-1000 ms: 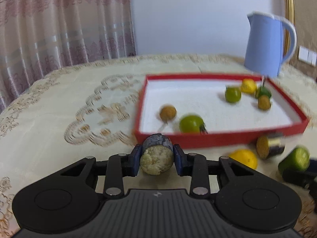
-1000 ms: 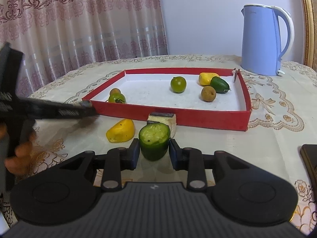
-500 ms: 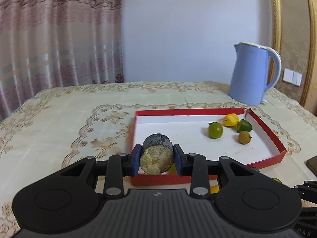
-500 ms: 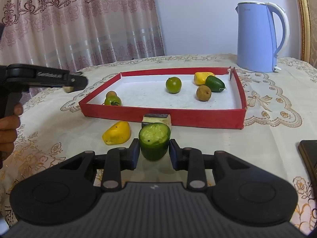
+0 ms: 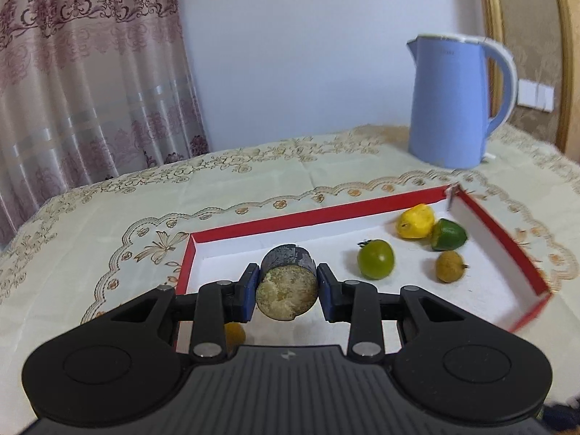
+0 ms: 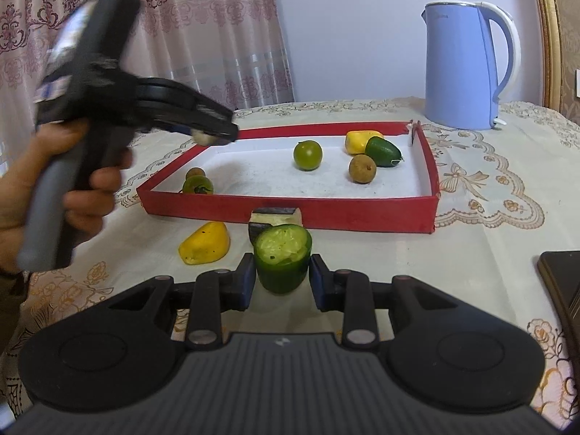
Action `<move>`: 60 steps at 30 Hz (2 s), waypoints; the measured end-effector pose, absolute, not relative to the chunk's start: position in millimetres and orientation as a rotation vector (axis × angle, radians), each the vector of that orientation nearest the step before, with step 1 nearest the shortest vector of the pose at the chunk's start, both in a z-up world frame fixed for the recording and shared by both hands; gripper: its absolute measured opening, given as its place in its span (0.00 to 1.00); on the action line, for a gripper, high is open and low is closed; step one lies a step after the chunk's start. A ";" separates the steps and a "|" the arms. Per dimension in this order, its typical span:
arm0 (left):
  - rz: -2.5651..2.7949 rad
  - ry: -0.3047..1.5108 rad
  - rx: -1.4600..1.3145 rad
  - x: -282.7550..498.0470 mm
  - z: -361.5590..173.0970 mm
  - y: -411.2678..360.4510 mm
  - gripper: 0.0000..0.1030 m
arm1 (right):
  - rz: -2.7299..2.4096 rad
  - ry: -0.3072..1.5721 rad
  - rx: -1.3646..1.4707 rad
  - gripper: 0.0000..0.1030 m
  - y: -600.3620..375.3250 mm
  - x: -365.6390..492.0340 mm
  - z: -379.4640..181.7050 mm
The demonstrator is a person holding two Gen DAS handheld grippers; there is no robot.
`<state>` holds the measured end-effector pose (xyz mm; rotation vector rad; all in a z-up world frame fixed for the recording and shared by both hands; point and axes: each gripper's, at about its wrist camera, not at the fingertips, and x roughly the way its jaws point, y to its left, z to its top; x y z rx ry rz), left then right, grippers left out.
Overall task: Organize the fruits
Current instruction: 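Lower the eggplant chunk into the tray and open the left gripper while the right gripper holds the cucumber, then withdraw the left gripper while the right gripper carries the cucumber piece over the tray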
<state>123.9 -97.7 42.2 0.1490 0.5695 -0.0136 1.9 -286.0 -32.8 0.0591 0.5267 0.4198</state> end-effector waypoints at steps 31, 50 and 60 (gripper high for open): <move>0.276 0.408 0.014 110.8 43.7 -57.7 0.99 | 0.394 0.536 0.041 0.29 -282.3 1.3 -31.3; 0.275 0.478 -0.070 111.1 33.0 -35.3 0.99 | 0.361 0.421 0.041 0.29 -286.8 22.4 8.5; 0.270 0.471 -0.049 109.6 32.2 -39.1 0.99 | 0.350 0.415 0.027 0.29 -286.6 34.7 11.4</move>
